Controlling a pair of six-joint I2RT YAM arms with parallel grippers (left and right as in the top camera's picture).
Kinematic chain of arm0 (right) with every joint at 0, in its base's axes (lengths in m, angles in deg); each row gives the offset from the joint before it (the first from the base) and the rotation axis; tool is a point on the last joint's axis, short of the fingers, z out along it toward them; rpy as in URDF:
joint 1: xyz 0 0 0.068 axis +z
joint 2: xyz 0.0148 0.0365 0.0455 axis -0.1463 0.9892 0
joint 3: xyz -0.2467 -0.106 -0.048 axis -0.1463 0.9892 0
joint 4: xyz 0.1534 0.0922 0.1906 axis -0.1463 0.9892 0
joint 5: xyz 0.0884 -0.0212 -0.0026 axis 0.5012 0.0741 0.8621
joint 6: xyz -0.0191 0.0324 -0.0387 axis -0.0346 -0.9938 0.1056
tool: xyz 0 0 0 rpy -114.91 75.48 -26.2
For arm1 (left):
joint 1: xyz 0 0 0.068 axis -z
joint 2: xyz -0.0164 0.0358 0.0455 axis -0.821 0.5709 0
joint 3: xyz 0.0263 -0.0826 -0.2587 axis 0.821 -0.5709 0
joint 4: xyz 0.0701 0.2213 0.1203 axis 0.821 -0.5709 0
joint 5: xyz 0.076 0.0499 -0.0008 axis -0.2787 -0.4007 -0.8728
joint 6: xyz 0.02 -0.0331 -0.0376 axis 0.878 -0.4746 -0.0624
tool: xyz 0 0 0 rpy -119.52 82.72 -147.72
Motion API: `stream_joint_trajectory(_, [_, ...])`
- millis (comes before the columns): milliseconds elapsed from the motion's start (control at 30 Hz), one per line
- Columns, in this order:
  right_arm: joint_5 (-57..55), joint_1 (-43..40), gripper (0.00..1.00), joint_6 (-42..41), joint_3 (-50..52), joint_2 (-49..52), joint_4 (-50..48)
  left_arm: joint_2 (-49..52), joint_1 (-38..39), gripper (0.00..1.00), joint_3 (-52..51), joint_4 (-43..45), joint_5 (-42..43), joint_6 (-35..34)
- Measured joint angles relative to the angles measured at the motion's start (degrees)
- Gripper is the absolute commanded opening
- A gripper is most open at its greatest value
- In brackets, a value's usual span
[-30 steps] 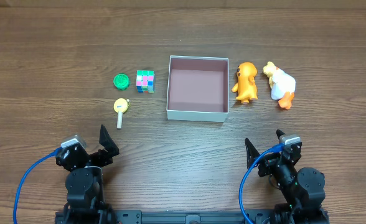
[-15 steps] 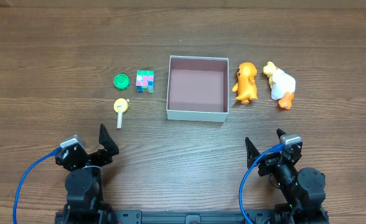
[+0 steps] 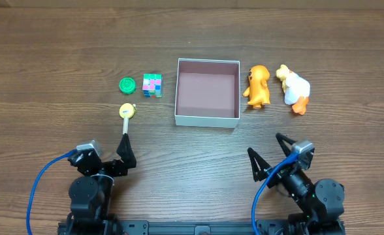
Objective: Pack container
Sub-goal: 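Reach the right gripper to the orange dinosaur and grasp it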
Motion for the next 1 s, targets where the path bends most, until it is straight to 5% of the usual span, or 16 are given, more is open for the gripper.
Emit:
stream_joint_trajectory(233, [-4.74, 0.0, 1.0, -4.04, -8.26, 9.92, 8.46, 8.24, 0.0, 1.0, 9.29, -0.26, 2.25, -0.37])
stream_joint_trajectory(467, [-7.5, 0.02, 1.0, -4.87, -34.84, 35.74, 20.74, 35.58, 0.0, 1.0, 29.68, -4.55, 2.23, 1.36])
stream_joint_trajectory(733, [-8.09, 0.0, 1.0, -3.17, -69.9, 66.31, 46.73, 62.79, 0.0, 1.0, 57.16, -19.06, 2.21, 4.11])
stream_joint_trajectory(1000, [-9.55, 0.0, 1.0, -2.1, -77.92, 86.53, 42.77, 70.27, 0.0, 1.0, 63.25, -21.49, 2.14, 6.62])
